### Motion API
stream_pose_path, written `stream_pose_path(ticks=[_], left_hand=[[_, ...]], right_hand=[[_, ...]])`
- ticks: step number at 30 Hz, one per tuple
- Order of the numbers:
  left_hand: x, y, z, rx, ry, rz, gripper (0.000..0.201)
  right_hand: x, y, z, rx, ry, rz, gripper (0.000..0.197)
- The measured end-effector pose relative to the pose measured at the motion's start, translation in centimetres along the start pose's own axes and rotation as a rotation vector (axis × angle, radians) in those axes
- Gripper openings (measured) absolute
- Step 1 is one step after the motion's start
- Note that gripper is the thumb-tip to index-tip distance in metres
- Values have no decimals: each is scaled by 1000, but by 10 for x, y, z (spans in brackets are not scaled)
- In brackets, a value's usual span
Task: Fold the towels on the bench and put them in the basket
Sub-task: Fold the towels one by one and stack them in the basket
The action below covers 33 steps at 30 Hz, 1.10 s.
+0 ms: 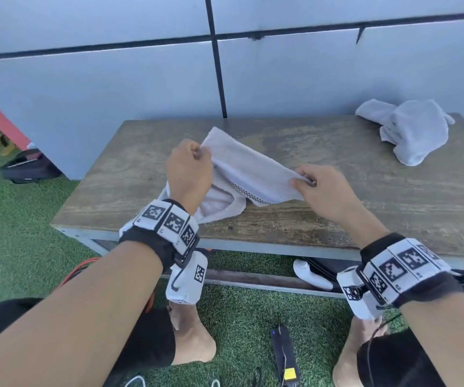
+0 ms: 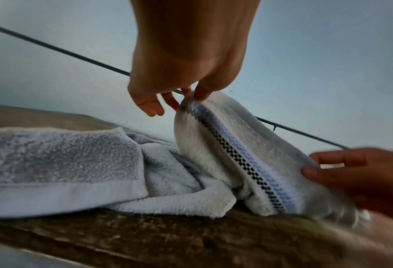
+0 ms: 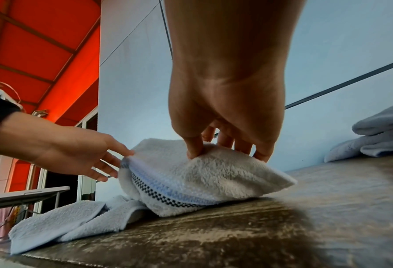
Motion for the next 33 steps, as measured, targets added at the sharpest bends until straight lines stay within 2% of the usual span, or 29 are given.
stream_pose_path(ticks=[1, 2, 4, 5, 7, 9, 10, 11, 15, 18, 22, 27, 33], left_hand=[[-4, 2, 0, -2, -65, 6, 15], [-3, 7, 2, -19, -136, 49, 29], [7, 20, 11, -102, -224, 216, 51], [14, 27, 17, -180, -260, 303, 55], [22, 40, 31, -359, -337, 408, 47], [24, 43, 39, -434, -355, 436, 24], [24, 42, 41, -433, -337, 432, 14], [23, 40, 41, -421, -324, 434, 13], [23, 33, 31, -316, -296, 470, 32], [15, 25, 16, -222, -264, 442, 40], [-7, 10, -5, -124, -346, 395, 49], [-32, 2, -18, -242, -526, 345, 33], [-45, 3, -27, -260, -617, 302, 29]], right_hand=[[-2, 0, 1, -7, -1, -14, 19], [-6, 1, 2, -16, 0, -31, 17], [-15, 1, 5, -17, -5, -77, 13], [-19, 1, 7, -10, -20, -96, 11], [-24, 0, 10, 7, -64, -116, 11], [-27, -1, 10, 19, -90, -134, 10], [-28, -1, 10, 22, -90, -153, 9], [-29, -1, 10, 26, -87, -167, 9], [-22, -2, 7, 49, -53, -156, 10], [-13, -3, 5, 48, 10, -107, 9], [-5, -1, -2, 94, 74, -76, 11], [-8, 3, -8, 171, 39, -47, 11], [-14, 2, -7, 196, -6, -67, 26]])
Point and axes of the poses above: each hand's wrist, its own y-axis away from the middle knuckle, its own z-axis out of the palm, x = y × z, the point moved 4 cm from there along -y, towards the middle knuckle, and after that the axes turned 5 degrees about -z, right-handed, at the moved point
